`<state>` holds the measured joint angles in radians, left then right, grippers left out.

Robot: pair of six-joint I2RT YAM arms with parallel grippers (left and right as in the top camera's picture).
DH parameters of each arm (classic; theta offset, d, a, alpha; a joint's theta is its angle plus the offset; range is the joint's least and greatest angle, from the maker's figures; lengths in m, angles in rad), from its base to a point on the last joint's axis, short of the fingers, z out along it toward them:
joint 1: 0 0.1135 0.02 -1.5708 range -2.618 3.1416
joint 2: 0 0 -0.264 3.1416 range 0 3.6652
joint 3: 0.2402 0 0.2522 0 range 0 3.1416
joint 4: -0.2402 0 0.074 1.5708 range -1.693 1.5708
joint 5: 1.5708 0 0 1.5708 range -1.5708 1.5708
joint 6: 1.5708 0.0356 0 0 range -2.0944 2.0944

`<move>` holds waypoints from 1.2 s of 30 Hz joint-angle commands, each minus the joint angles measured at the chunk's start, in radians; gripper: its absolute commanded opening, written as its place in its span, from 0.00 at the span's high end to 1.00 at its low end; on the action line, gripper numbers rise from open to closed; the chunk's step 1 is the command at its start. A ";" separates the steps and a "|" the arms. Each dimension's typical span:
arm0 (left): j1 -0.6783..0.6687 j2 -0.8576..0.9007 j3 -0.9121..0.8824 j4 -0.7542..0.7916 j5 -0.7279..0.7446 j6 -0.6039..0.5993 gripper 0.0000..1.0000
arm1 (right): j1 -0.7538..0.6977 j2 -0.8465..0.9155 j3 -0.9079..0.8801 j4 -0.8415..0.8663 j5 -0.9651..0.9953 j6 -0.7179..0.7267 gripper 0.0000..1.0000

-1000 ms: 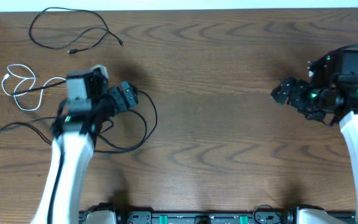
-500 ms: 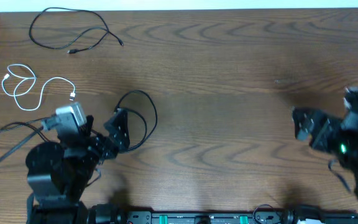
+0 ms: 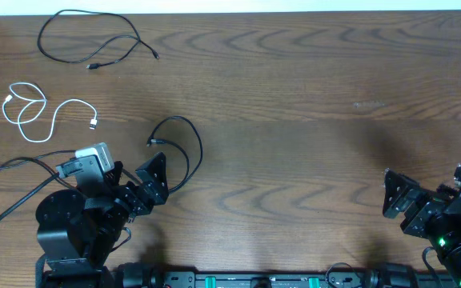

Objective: Untangle cables

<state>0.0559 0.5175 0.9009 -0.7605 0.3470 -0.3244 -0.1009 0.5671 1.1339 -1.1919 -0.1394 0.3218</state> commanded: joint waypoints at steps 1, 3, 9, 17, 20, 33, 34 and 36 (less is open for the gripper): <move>-0.001 -0.002 0.013 -0.003 0.016 0.006 0.02 | -0.002 -0.006 -0.005 -0.004 0.003 0.000 0.01; -0.001 -0.002 0.013 -0.003 0.016 0.006 0.02 | -0.002 -0.006 -0.005 -0.013 0.003 -0.001 0.01; -0.001 -0.002 0.013 -0.002 0.016 0.006 0.02 | -0.002 -0.006 -0.005 -0.063 0.003 -0.001 0.01; -0.001 -0.002 0.013 -0.003 0.016 0.006 0.02 | -0.002 -0.006 -0.005 -0.125 0.033 -0.009 0.01; -0.001 -0.002 0.013 -0.003 0.016 0.006 0.02 | -0.002 -0.006 -0.006 -0.095 0.048 -0.031 0.01; -0.001 -0.002 0.013 -0.003 0.016 0.006 0.02 | -0.016 -0.091 -0.406 0.406 -0.058 -0.229 0.01; -0.001 -0.002 0.013 -0.002 0.016 0.006 0.02 | -0.008 -0.114 -0.446 0.452 -0.078 -0.260 0.01; -0.001 -0.002 0.013 -0.002 0.015 0.006 0.02 | 0.016 -0.165 -0.527 0.542 -0.089 -0.300 0.01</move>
<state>0.0559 0.5179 0.9009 -0.7616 0.3470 -0.3244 -0.1097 0.4717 0.6884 -0.7105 -0.1654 0.1333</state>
